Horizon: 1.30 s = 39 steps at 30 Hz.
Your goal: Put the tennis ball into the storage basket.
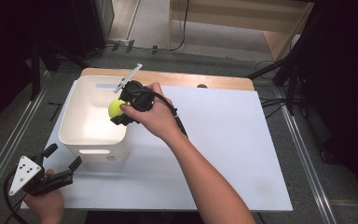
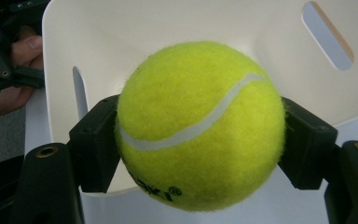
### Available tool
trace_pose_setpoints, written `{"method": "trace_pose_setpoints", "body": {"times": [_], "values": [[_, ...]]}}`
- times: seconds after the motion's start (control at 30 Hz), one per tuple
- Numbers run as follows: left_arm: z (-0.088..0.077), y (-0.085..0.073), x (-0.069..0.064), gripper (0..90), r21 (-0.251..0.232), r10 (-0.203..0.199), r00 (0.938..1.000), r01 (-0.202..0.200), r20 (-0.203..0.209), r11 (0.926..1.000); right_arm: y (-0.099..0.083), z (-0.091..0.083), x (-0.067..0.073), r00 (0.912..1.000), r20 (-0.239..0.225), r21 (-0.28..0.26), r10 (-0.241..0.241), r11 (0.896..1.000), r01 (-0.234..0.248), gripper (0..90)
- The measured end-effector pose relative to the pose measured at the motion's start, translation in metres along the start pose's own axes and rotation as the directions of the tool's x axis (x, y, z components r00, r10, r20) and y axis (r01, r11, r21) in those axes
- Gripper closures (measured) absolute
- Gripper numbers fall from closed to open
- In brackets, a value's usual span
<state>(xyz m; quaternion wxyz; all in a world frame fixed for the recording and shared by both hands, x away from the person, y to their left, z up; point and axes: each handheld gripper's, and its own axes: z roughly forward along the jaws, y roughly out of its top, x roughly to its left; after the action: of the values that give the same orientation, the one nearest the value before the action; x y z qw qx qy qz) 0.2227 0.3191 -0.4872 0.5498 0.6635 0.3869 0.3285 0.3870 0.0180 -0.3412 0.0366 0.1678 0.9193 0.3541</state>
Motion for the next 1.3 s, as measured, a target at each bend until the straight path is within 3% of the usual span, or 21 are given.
{"method": "trace_pose_setpoints", "body": {"times": [0.63, 0.73, 0.9, 1.07, 1.3], "values": [[0.000, 0.000, 0.000, 7.8, -0.006, -0.007, 1.0000, 0.007, 0.002, 1.0000, -0.004, 0.024, 0.009, 0.9966, -0.010, 0.030, -0.082, 0.996, 0.082, 23.0], [0.000, 0.000, 0.000, 7.8, -0.007, -0.008, 1.0000, 0.008, 0.003, 0.9999, -0.004, 0.027, 0.012, 0.9961, -0.010, 0.048, -0.087, 0.995, 0.088, 21.7], [0.000, 0.000, 0.001, 7.8, -0.005, -0.006, 1.0000, 0.006, 0.003, 1.0000, -0.008, 0.025, 0.010, 0.9963, -0.011, 0.033, -0.085, 0.996, 0.085, 17.8], [0.000, 0.000, 0.000, 7.8, 0.004, -0.003, 1.0000, 0.003, 0.001, 1.0000, -0.015, 0.020, 0.008, 0.9964, 0.008, -0.001, -0.085, 0.996, 0.085, 10.6], [0.000, 0.000, 0.001, 7.8, 0.009, 0.002, 1.0000, -0.002, 0.000, 1.0000, -0.031, 0.007, 0.009, 0.9958, 0.084, -0.043, -0.036, 0.998, 0.040, 4.6]]}}
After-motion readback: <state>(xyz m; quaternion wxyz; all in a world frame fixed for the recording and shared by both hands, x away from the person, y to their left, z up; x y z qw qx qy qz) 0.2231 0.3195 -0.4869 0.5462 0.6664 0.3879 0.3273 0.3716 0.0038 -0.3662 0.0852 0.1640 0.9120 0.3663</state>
